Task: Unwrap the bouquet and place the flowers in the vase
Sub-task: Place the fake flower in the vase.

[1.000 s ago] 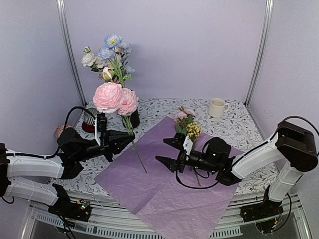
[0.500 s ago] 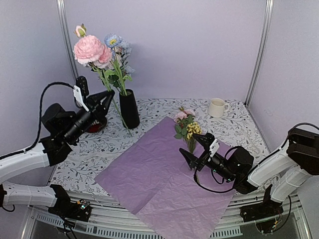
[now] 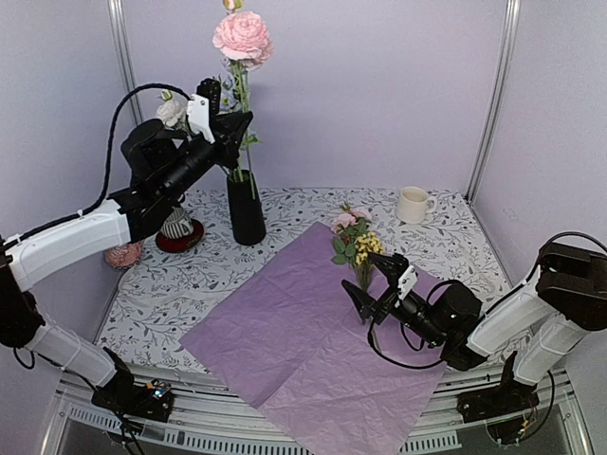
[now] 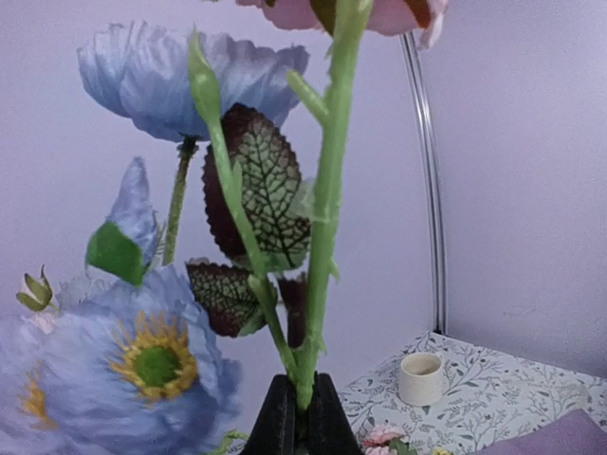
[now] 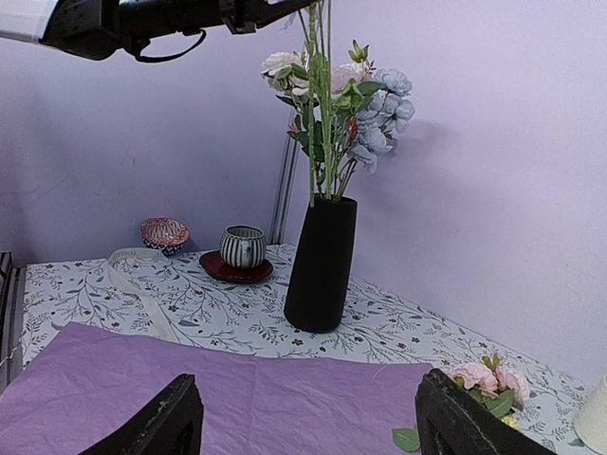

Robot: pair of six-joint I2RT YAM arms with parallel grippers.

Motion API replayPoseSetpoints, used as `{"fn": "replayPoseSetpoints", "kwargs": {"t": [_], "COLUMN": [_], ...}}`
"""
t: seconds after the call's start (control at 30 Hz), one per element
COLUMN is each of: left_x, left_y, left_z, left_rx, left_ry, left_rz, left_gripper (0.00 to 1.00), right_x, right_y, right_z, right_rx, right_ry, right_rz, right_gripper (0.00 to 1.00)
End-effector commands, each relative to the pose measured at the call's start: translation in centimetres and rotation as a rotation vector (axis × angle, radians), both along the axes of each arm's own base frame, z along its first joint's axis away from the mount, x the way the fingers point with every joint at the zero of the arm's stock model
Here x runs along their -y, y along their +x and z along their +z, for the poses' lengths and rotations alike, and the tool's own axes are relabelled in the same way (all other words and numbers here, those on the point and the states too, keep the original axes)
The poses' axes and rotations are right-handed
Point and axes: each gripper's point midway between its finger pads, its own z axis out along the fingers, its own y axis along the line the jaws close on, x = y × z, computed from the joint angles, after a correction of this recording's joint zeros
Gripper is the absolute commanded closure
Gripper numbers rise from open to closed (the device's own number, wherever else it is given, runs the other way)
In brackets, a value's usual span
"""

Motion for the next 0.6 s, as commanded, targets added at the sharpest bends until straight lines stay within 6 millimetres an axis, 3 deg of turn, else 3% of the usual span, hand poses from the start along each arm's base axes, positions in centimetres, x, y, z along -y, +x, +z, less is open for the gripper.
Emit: {"fn": "replayPoseSetpoints", "kwargs": {"t": [0.0, 0.27, 0.57], "left_x": [0.6, 0.9, 0.2], "left_y": [2.2, 7.0, 9.5], "left_z": [-0.2, -0.7, 0.1], "left_rx": [0.036, 0.056, 0.068], "left_ry": [0.13, 0.22, 0.223], "left_rz": [0.067, 0.204, 0.243], "left_gripper": [1.0, 1.0, 1.0], "right_x": [0.1, -0.1, -0.4], "right_y": [0.4, 0.3, 0.2], "right_z": [0.8, 0.7, 0.6], "right_rx": [0.022, 0.023, 0.02], "right_ry": [0.026, 0.022, 0.017], "right_rz": [-0.022, -0.012, 0.001], "right_gripper": [0.21, 0.21, 0.21]}}
